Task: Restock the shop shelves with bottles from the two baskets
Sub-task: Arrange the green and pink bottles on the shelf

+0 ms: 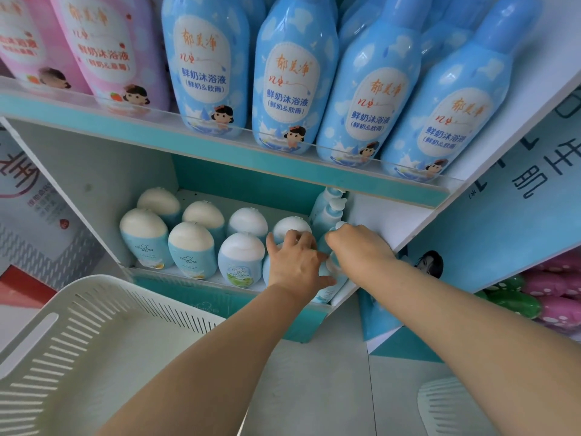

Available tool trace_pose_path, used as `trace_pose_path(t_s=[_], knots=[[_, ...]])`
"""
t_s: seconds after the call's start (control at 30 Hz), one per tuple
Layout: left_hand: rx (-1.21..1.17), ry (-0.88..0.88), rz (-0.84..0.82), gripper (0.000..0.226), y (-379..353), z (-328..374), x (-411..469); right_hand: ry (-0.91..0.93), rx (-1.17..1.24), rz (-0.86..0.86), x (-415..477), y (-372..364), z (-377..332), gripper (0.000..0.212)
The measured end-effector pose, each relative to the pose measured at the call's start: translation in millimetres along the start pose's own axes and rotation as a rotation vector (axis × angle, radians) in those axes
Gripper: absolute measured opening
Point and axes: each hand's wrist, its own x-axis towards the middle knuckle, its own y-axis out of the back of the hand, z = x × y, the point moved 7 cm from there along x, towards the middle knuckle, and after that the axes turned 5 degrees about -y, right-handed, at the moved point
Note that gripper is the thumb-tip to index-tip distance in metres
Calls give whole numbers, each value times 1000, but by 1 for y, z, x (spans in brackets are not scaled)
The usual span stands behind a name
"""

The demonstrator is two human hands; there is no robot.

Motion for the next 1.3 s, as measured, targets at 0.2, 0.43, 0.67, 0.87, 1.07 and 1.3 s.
trace_pose_path(t_s=[0.2,0.43,0.67,0.87,1.07,1.3], knots=[[45,-38,20,59,19,-16,-16,3,59,68,-14,11,3,16],[19,-50,105,58,57,-44,-44,5,97,112,-23,8,0,23],[79,135,102,55,88,-133,-76,96,271,181,-11,17,-46,28],[71,265,26,62,94,-201,-85,206,362,187,10,30,-102,33],[90,63,-31,56,81,-192,-71,202,321,156,33,19,-125,34],[98,24,12,40,63,-181,-54,170,276,193,43,12,-123,34]])
